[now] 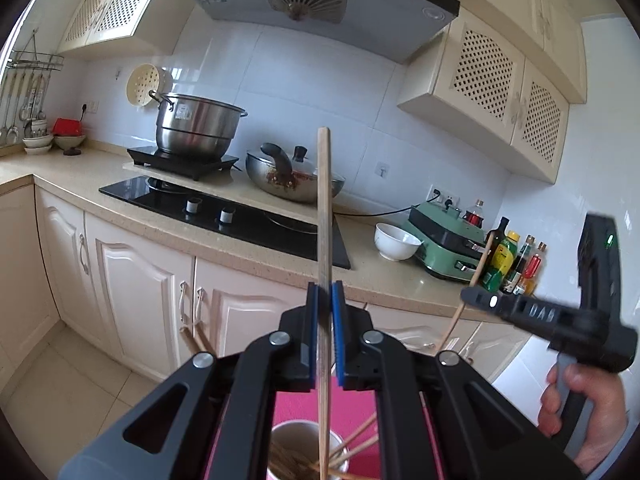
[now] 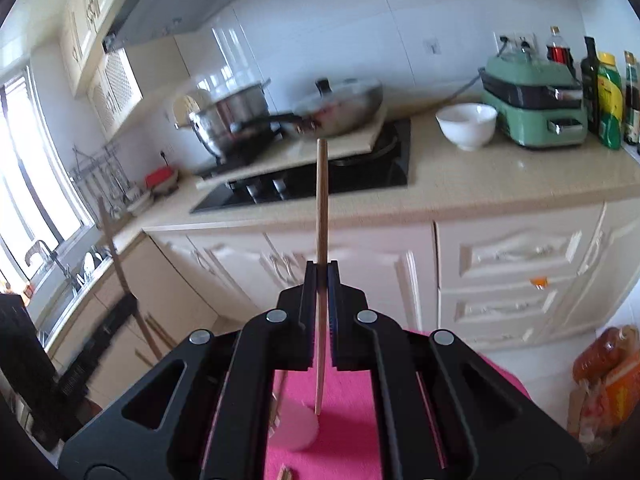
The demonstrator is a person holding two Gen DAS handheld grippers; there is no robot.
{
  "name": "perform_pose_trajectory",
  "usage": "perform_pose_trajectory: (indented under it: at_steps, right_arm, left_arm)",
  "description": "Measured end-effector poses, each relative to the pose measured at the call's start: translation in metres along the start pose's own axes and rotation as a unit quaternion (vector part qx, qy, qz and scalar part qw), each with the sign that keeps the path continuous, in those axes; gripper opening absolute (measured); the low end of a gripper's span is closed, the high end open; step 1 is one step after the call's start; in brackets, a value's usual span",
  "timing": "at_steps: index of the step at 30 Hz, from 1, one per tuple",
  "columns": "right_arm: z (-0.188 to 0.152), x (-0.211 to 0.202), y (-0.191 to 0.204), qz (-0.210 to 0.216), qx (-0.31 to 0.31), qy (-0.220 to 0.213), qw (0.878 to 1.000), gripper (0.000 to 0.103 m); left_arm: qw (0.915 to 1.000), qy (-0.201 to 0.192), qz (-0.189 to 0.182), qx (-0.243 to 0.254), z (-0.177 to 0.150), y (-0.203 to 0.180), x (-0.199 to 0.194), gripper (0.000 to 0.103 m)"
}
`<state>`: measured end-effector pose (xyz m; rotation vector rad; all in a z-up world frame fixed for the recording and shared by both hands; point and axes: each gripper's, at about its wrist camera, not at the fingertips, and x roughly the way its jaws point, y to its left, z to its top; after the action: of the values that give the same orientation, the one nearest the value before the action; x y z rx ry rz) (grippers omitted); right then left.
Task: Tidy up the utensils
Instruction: 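Lift both chopsticks over the pink cup and open both tools to drop them in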
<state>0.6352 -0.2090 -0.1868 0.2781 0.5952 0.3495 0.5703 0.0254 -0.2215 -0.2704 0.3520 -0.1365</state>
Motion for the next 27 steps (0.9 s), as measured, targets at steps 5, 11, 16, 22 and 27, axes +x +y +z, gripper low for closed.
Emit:
perform_pose_trajectory:
  at_steps: [5, 11, 16, 22, 27]
  right_arm:
    - [0.014, -0.001, 0.012, 0.017, -0.008, -0.033, 0.999, 0.005]
    - [0.012, 0.003, 0.027, 0.06, -0.003, -0.032, 0.998, 0.005]
    - [-0.007, 0.016, 0.044, 0.066, -0.03, -0.002, 0.997, 0.005]
    - [-0.027, 0.025, 0.055, 0.064, -0.073, 0.019, 0.995, 0.005]
    - [-0.039, 0.025, 0.062, 0.054, -0.099, 0.025, 0.993, 0.005]
  left_arm:
    - [1.0, -0.001, 0.005, 0.001, -0.006, 0.0, 0.015, 0.007]
    - [0.9999, 0.01, 0.013, 0.005, -0.022, 0.004, 0.027, 0.007]
    - [0.9995, 0.022, 0.02, 0.012, -0.037, 0.004, 0.033, 0.007]
    - [0.9987, 0.036, 0.029, 0.019, -0.048, 0.006, 0.033, 0.007]
    - [0.9977, 0.056, 0.033, 0.016, -0.052, 0.005, 0.029, 0.007]
